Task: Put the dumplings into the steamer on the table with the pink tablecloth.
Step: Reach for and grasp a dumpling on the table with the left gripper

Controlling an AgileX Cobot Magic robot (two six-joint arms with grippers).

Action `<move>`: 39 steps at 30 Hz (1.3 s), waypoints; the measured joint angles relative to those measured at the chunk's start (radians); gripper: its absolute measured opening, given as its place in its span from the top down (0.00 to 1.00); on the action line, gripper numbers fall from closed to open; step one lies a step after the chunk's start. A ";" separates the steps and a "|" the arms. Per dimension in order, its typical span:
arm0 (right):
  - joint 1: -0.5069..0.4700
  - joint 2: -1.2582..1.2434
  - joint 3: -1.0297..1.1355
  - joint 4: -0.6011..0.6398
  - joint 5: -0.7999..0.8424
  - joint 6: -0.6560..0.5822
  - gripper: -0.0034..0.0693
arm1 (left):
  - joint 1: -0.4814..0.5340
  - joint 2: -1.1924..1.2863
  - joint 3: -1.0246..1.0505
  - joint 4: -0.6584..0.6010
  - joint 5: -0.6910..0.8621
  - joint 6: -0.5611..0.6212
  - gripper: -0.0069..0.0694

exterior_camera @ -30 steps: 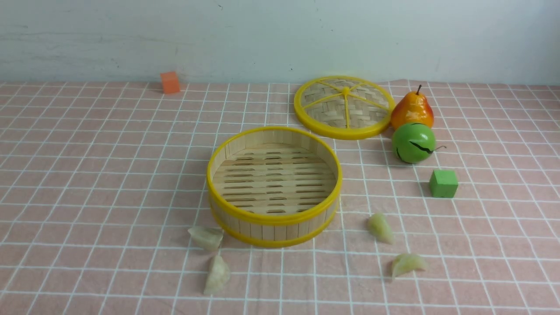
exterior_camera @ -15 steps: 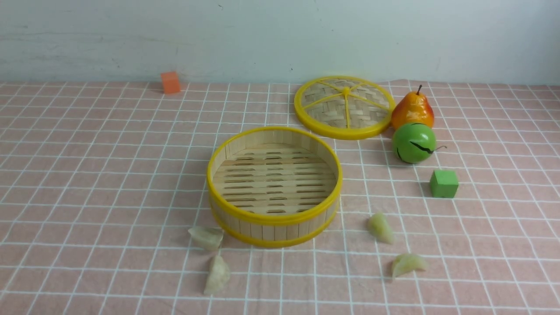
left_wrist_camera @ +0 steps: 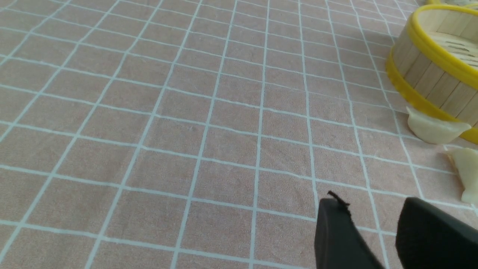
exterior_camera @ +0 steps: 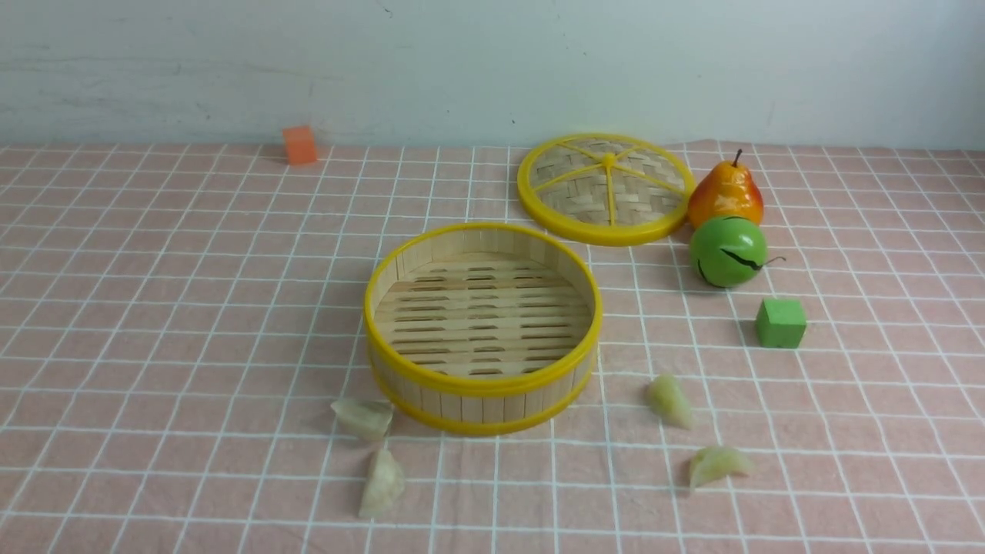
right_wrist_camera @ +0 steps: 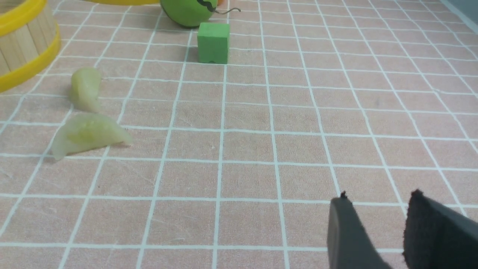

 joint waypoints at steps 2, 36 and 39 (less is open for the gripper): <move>0.000 0.000 0.000 0.000 0.000 0.000 0.62 | 0.000 0.000 0.000 0.000 0.000 0.000 0.60; 0.000 0.000 0.010 0.771 -0.015 0.521 0.62 | 0.000 0.000 0.000 -0.863 -0.128 -0.545 0.60; 0.000 0.000 0.010 0.761 -0.022 0.416 0.62 | 0.000 0.000 0.000 -0.862 -0.125 -0.473 0.60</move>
